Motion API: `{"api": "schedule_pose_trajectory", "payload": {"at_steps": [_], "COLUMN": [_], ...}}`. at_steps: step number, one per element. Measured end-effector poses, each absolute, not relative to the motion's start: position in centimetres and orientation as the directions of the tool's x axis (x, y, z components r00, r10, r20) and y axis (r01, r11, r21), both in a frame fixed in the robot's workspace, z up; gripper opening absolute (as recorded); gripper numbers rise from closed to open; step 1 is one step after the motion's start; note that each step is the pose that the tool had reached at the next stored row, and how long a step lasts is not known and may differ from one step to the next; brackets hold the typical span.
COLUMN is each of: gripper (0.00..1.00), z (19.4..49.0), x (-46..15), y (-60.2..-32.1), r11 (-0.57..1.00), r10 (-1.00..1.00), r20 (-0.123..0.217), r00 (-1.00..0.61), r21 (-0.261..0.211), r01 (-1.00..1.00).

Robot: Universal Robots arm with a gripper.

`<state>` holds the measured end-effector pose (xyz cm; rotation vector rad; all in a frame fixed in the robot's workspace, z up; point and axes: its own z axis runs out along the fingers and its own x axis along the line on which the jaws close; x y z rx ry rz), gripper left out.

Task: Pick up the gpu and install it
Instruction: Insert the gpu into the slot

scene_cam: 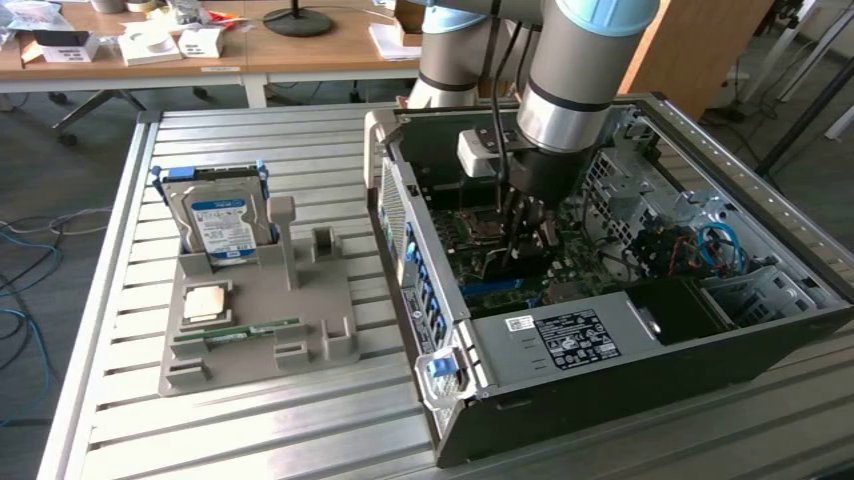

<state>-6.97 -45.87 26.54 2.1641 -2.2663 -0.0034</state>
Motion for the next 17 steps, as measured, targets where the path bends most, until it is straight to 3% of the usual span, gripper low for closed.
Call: {"api": "schedule_pose_trajectory", "payload": {"at_steps": [17], "gripper": [0.26], "z": [26.32], "x": [-7.01], "y": [-45.86], "r11": [0.047], "r10": [-0.999], "r20": [0.003], "r00": [-0.047], "r21": [0.007], "r01": [-0.999]}}
